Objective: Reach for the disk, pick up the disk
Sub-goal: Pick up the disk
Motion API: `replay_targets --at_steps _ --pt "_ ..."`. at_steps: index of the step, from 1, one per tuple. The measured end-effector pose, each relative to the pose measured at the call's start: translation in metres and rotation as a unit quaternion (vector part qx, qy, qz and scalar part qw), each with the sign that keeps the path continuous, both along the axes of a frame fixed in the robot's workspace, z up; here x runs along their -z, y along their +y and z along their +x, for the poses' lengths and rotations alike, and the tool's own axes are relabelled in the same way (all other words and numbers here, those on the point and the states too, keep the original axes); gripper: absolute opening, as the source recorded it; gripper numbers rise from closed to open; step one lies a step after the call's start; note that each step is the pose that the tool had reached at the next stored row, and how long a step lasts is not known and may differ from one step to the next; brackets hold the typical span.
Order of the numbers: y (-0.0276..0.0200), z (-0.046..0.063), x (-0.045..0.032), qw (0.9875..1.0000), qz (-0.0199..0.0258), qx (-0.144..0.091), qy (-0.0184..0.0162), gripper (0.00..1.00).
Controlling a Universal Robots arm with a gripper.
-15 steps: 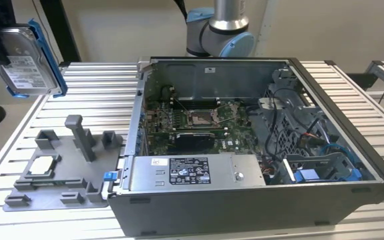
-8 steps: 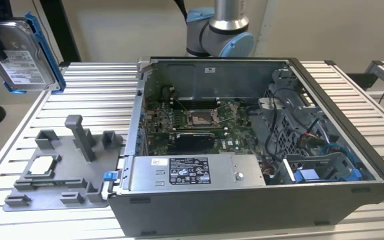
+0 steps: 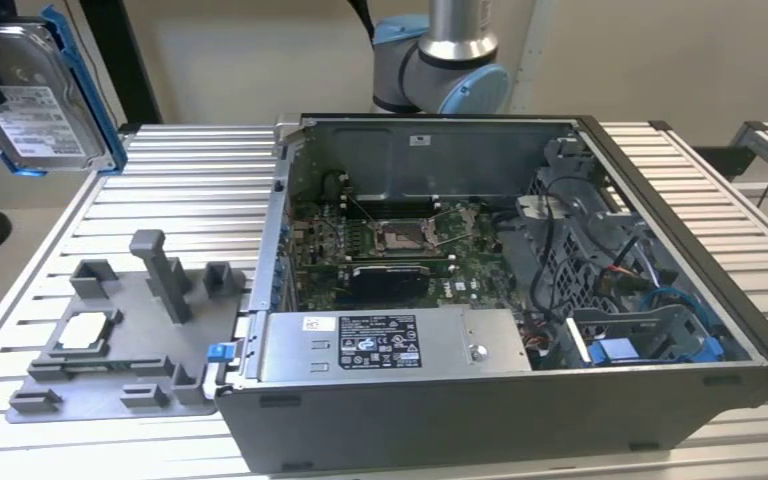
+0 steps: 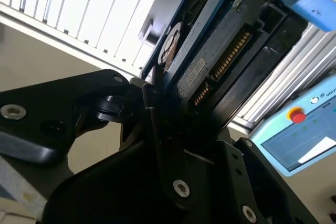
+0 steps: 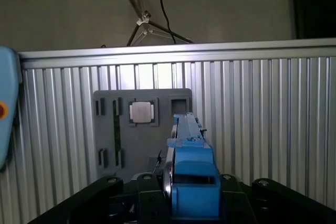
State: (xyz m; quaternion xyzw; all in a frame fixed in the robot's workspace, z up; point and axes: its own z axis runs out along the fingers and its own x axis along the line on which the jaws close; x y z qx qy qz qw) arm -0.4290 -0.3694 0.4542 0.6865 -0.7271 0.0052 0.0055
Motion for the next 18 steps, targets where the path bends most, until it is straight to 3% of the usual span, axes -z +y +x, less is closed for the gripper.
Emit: replay_targets --at_steps 10,18 --pt "0.0 0.0 -0.0109 1.0 0.0002 0.0 0.0 0.0" --pt "0.0 0.0 -0.0148 1.0 0.0002 0.0 0.0 0.0"
